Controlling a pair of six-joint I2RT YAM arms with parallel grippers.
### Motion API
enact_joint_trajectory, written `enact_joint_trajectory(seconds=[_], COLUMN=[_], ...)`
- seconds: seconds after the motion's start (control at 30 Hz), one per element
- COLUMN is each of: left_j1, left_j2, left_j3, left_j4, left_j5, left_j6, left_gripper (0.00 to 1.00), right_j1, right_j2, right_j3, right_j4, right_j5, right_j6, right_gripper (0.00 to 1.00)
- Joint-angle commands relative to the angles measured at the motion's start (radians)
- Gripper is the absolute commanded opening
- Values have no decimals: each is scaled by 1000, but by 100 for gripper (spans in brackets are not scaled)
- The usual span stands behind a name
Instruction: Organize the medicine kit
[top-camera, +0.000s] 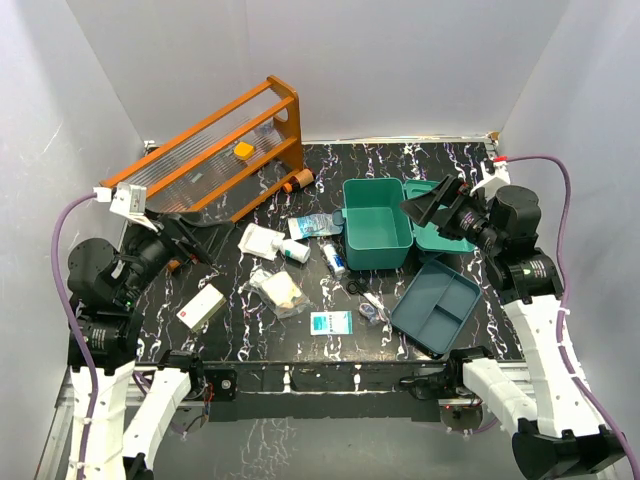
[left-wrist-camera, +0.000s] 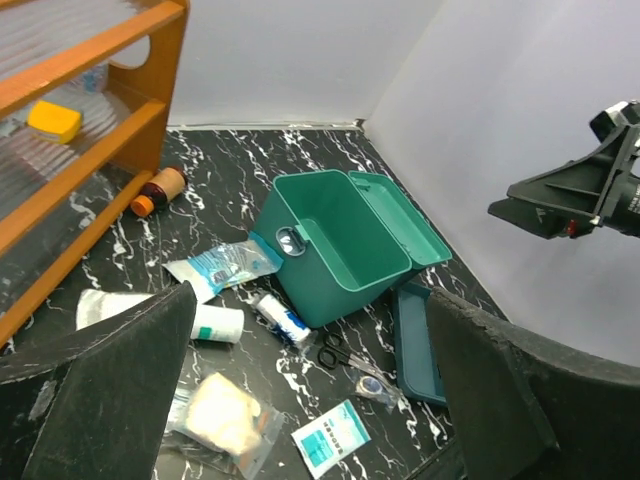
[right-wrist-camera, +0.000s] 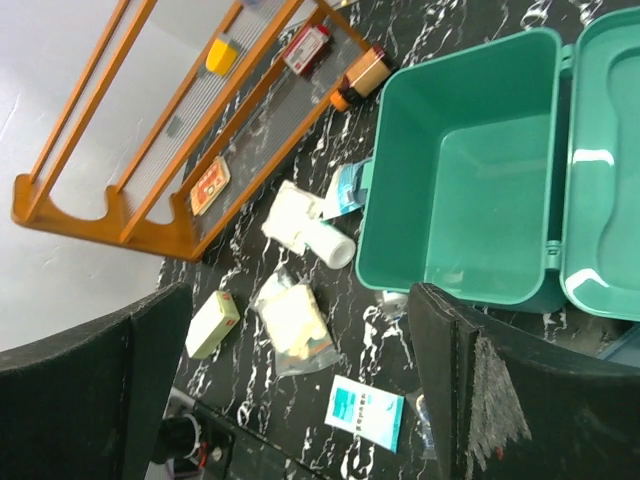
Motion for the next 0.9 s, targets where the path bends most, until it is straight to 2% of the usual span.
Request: enact_joint_trajectory(seconds=[0.0, 0.2, 0.33, 0.43, 0.57, 0.8, 0.87], left_j1=[-6, -8, -8, -8, -8, -9, -8], left_j2=[4, 9, 11, 10, 19, 75, 85], left_j3=[-25, -106, -205, -275, -341, -372, -384], left_j4=[56, 117, 231, 315, 368, 398, 404], left_j5=[76, 173, 290, 323, 333, 293, 258], left_j6=[-45, -109, -171, -231, -254, -217, -209], left_gripper=[99, 99, 99, 99, 99, 99, 99], right_j1=[-10, -12, -13, -5, 59, 307, 358], right_j2=[6, 20, 48, 93, 158, 248, 269], right_j3=[-7, -26, -35, -36, -35, -15, -21], right_j4=[87, 157, 199, 230, 280, 318, 338], right_j5=[-109, -246, -299, -335, -271, 16, 78], right_j6=[45, 33, 40, 55, 76, 95, 107], right_gripper=[87, 90, 89, 87, 85, 81, 75])
